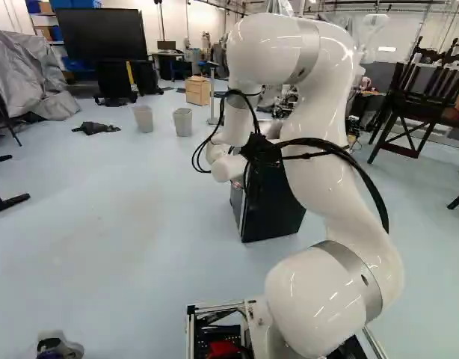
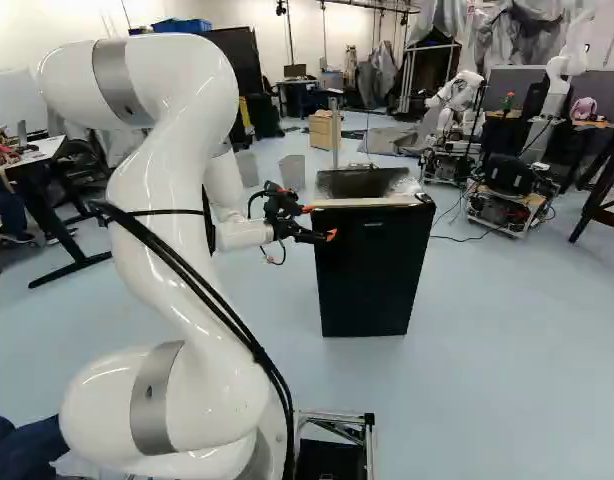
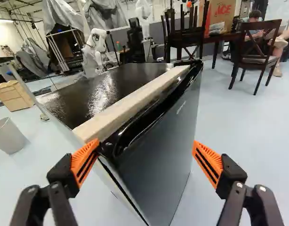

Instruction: Grab a drink from the fridge

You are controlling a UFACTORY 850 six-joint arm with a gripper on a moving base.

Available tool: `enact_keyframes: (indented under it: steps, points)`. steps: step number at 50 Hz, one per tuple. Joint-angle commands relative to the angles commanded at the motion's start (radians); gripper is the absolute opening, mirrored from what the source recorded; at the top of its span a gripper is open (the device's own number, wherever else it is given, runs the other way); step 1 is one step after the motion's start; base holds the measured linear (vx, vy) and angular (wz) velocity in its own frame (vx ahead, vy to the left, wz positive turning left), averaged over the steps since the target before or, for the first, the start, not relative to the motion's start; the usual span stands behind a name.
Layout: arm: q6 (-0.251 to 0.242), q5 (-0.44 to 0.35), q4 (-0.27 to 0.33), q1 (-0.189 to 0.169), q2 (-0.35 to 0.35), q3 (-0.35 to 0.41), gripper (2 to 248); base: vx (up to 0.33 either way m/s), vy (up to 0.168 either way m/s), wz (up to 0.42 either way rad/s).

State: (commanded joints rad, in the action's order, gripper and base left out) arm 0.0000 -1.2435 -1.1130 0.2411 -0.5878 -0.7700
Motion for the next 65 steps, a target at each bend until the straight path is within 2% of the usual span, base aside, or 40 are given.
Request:
enact_keyframes:
  steps: [65]
  points:
    - [0.000, 0.000, 0.000, -0.001, 0.167, 0.262, 247, 0.000, 0.000, 0.000]
